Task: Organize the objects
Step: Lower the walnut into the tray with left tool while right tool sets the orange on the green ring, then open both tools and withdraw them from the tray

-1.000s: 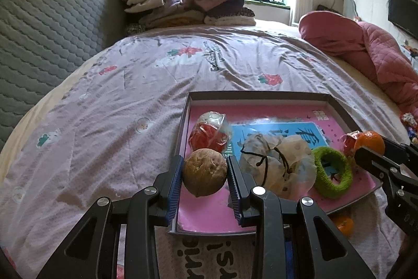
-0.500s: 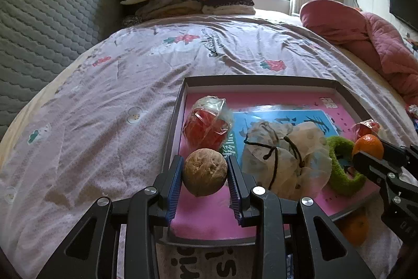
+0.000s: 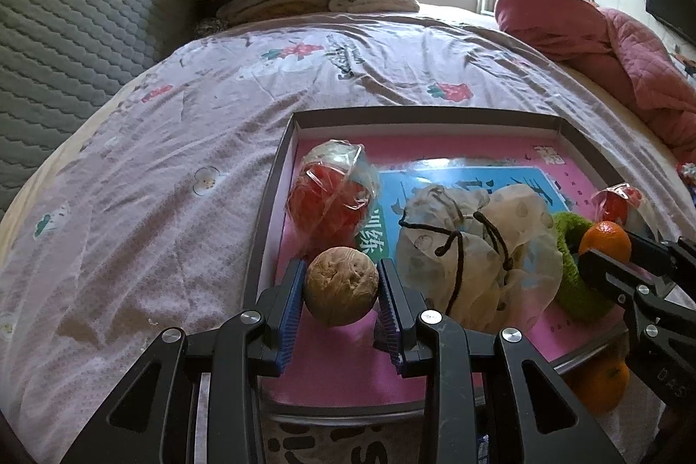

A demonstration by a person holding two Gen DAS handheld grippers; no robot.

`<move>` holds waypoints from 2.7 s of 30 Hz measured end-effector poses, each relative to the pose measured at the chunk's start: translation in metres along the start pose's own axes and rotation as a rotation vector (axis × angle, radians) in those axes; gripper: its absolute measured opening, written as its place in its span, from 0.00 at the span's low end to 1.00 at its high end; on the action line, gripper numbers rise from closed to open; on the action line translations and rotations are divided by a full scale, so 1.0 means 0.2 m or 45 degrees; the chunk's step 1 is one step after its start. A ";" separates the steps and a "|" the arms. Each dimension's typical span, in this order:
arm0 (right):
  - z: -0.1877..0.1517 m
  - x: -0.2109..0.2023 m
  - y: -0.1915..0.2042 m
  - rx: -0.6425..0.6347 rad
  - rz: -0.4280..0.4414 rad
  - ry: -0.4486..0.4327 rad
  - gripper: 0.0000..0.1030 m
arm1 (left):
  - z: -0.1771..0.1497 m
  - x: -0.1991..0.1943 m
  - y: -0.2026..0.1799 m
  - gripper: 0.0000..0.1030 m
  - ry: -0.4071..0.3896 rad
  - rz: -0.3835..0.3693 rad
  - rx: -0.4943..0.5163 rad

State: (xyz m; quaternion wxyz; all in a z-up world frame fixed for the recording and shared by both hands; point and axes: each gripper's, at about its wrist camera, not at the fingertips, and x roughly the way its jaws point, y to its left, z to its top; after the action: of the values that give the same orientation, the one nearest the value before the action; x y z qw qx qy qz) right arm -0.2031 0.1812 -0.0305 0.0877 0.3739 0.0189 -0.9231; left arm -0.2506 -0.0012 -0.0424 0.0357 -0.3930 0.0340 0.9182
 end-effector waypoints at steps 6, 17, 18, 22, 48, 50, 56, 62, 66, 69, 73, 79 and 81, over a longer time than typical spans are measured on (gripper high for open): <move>0.00 0.01 0.01 -0.007 -0.004 0.004 0.38 | -0.01 0.02 -0.02 0.33 0.024 -0.014 0.007; 0.00 0.02 0.01 -0.004 -0.009 0.006 0.39 | -0.03 0.04 -0.02 0.33 0.052 -0.030 0.011; -0.01 0.01 0.01 -0.005 -0.010 0.007 0.39 | -0.02 0.04 -0.02 0.33 0.054 -0.030 0.011; -0.01 0.01 0.01 -0.004 -0.011 0.009 0.39 | -0.02 0.04 -0.02 0.34 0.056 -0.030 0.006; 0.02 -0.06 0.00 0.042 -0.023 -0.004 0.40 | -0.01 -0.07 -0.02 0.52 0.017 -0.006 0.005; 0.03 -0.08 0.01 0.040 -0.026 -0.013 0.40 | 0.00 -0.09 -0.01 0.54 0.006 -0.003 0.000; 0.05 -0.15 0.02 0.032 -0.028 -0.046 0.42 | 0.01 -0.16 -0.01 0.58 -0.018 0.008 -0.007; 0.06 -0.22 0.04 0.025 -0.031 -0.078 0.47 | 0.03 -0.25 -0.01 0.64 -0.052 0.017 -0.014; 0.07 -0.27 0.04 0.029 -0.030 -0.096 0.51 | 0.03 -0.30 -0.01 0.66 -0.066 0.015 -0.016; 0.07 -0.30 0.04 0.034 -0.030 -0.115 0.52 | 0.03 -0.34 -0.01 0.67 -0.081 0.010 -0.025; 0.07 -0.35 0.05 0.034 -0.025 -0.130 0.53 | 0.04 -0.39 -0.01 0.71 -0.100 0.000 -0.038; 0.10 -0.43 0.06 0.032 -0.023 -0.177 0.54 | 0.05 -0.47 0.00 0.72 -0.126 -0.001 -0.044; 0.10 -0.46 0.07 0.032 -0.025 -0.195 0.54 | 0.06 -0.50 0.01 0.72 -0.139 -0.001 -0.051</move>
State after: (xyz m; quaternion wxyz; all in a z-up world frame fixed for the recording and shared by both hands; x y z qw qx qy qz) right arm -0.1503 0.1798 0.0486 0.0751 0.3031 0.0042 -0.9500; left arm -0.1901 -0.0053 0.0380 0.0302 -0.3429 0.0136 0.9388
